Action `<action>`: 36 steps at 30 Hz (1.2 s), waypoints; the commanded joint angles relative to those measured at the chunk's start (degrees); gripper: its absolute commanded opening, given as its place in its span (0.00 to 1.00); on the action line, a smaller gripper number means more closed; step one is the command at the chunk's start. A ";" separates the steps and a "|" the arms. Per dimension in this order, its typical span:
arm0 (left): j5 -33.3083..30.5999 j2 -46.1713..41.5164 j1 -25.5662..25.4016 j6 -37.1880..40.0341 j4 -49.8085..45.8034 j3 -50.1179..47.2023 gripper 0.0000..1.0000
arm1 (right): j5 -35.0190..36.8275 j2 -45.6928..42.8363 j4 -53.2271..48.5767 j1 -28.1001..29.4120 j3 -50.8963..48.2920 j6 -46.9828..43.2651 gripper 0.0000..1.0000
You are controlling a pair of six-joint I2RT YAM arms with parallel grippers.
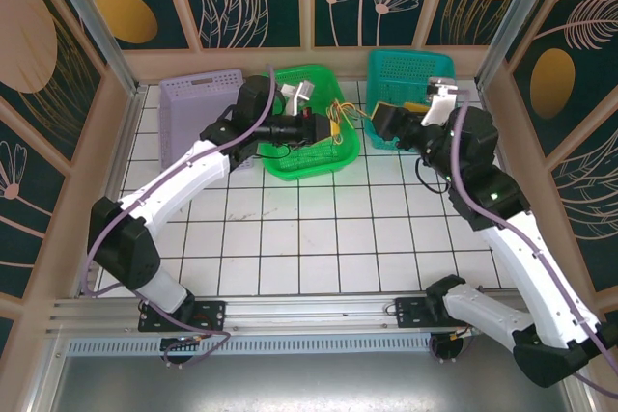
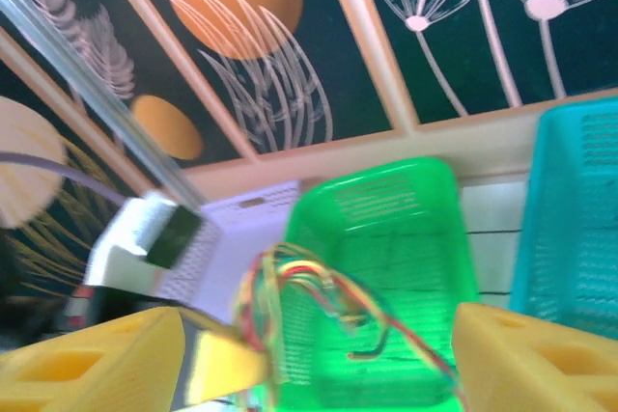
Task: Untangle the cables
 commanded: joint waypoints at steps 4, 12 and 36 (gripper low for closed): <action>-3.47 0.17 -0.16 0.15 7.46 -0.50 0.00 | -2.42 1.84 -4.33 -0.08 -0.36 44.31 0.86; -3.79 -2.00 -1.96 1.44 17.06 -7.61 0.00 | -0.19 3.69 18.18 4.25 -12.75 83.32 0.89; -5.63 -5.06 -4.45 7.57 10.03 -7.04 0.00 | -13.64 11.21 13.83 -2.08 -9.61 80.48 0.87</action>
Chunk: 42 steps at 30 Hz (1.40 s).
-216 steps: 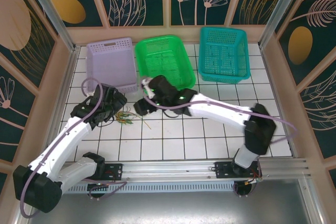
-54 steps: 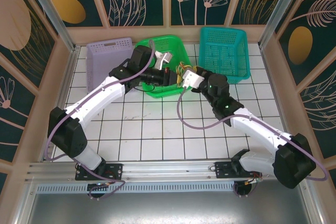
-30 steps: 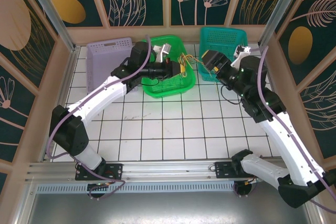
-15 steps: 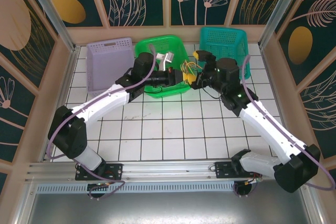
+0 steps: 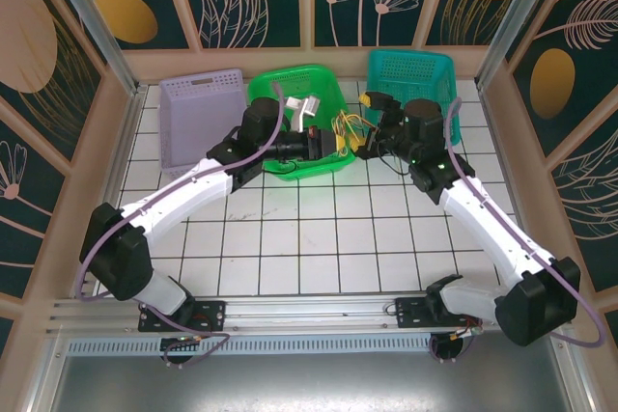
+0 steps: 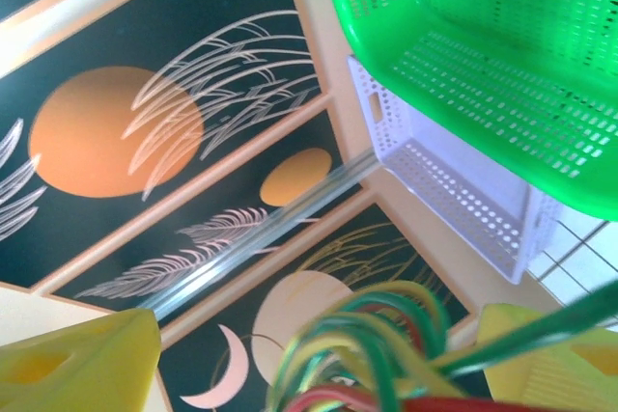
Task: Untangle the cables
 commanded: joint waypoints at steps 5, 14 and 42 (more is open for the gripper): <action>2.68 -0.25 -0.50 2.33 -0.24 2.77 0.00 | -0.93 -0.81 4.90 0.15 0.05 0.76 0.85; 4.48 -0.18 -1.98 2.07 0.61 1.97 0.00 | -1.78 3.88 2.59 0.42 5.40 -4.01 0.47; -6.01 -7.04 -3.11 -24.26 10.39 -1.86 0.73 | 4.30 -0.62 -8.31 -4.07 9.20 -46.56 0.00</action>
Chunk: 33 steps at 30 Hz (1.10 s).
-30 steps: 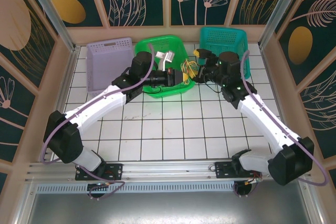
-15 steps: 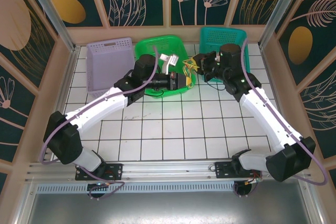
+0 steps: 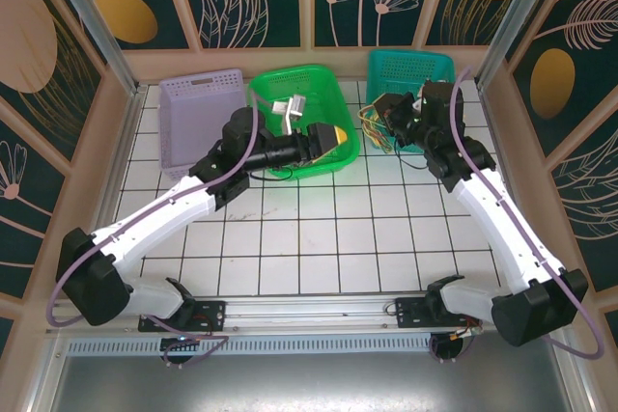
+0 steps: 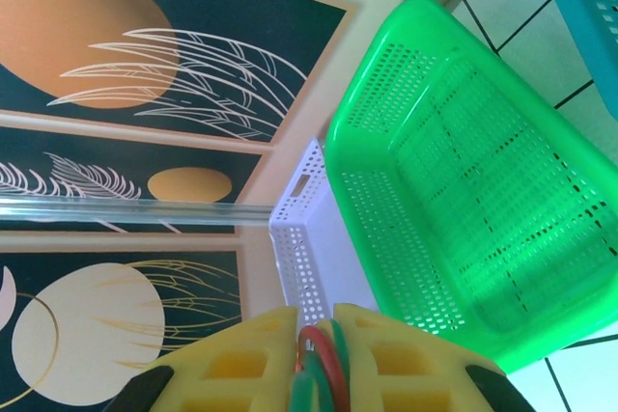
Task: Untangle the cables
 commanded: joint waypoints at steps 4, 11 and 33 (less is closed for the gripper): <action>-2.29 6.34 0.04 -5.79 1.97 7.56 0.75 | -0.62 -0.46 4.34 1.08 -1.16 0.39 0.00; 0.12 11.51 -0.13 -1.89 -1.52 13.20 0.73 | -2.46 -0.04 4.31 2.07 -0.61 2.87 0.00; -2.35 14.67 -2.67 16.07 -19.79 16.86 0.11 | -5.55 -0.13 -2.44 0.60 2.52 -0.99 0.00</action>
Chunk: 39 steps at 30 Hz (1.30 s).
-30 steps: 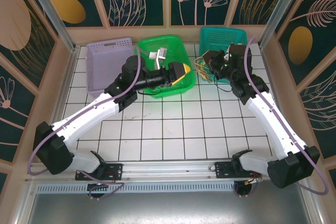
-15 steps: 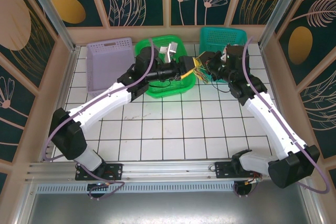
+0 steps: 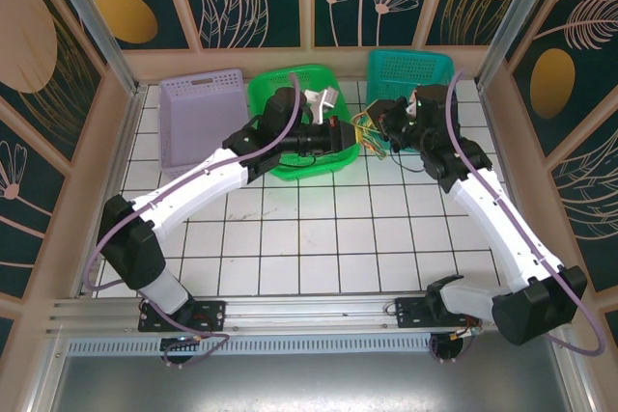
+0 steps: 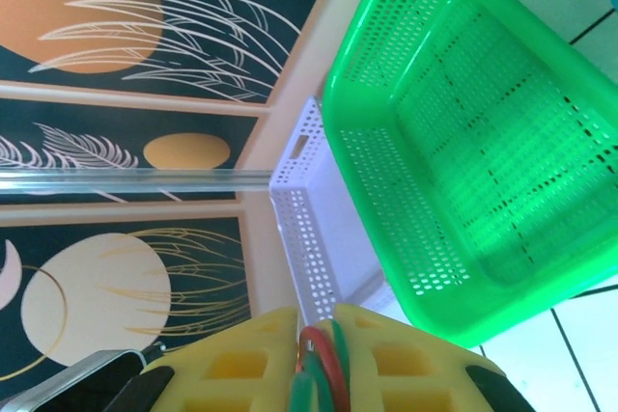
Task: Untangle the cables
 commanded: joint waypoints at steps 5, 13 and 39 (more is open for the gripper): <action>-1.18 -6.80 -0.49 -14.20 12.16 -5.88 0.56 | -2.44 -1.83 2.59 -2.04 -0.91 -1.73 0.00; -3.71 -3.12 -0.37 -24.04 10.07 -3.49 0.59 | -4.12 -2.04 8.28 -1.95 -3.97 3.27 0.00; -5.42 4.84 -0.13 -7.88 -14.06 9.14 0.00 | -3.70 -2.31 3.44 -1.81 -0.90 -0.01 0.00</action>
